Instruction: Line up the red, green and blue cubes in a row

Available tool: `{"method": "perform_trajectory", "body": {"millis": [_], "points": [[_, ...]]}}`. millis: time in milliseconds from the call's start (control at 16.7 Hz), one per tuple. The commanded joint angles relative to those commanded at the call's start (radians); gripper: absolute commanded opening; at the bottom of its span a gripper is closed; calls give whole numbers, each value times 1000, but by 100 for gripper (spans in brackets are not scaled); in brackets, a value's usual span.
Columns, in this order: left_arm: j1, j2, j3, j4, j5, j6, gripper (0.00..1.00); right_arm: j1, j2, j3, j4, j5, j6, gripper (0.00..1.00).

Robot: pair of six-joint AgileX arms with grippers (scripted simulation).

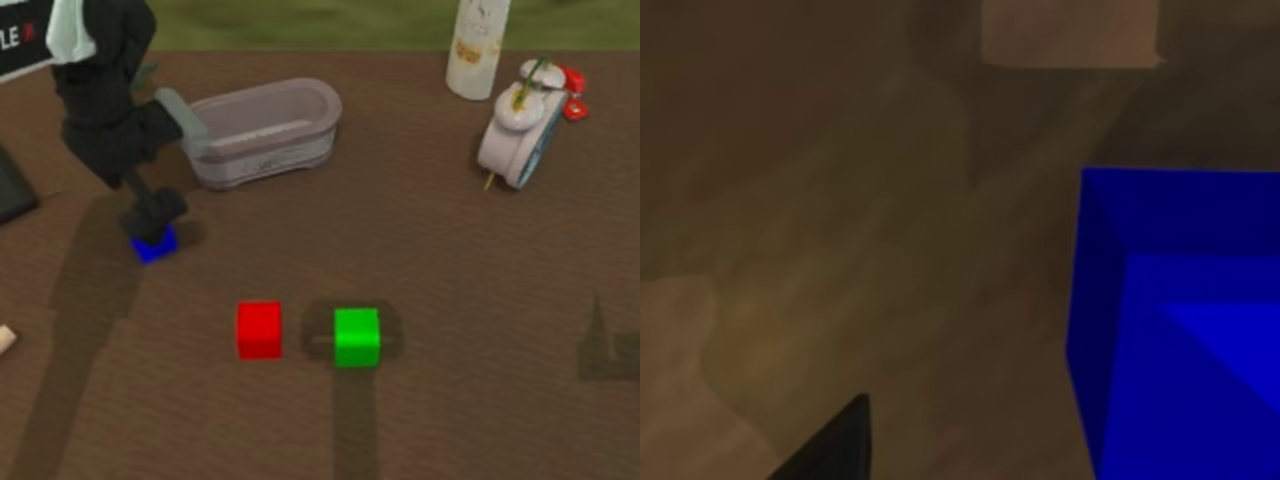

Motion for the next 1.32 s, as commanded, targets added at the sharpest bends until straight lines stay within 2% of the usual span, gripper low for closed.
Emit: {"method": "perform_trajectory", "body": {"millis": [240,480,1260,1320], "points": [[-1,49,-84,134,1,0,100,0,0,0,0,0,0,100],[-1,54,-91,143,1,1,100,0,0,0,0,0,0,100],[-1,54,-91,143,1,1,2,0,0,0,0,0,0,100],[-1,54,-91,143,1,1,0,0,0,0,0,0,0,100]]}}
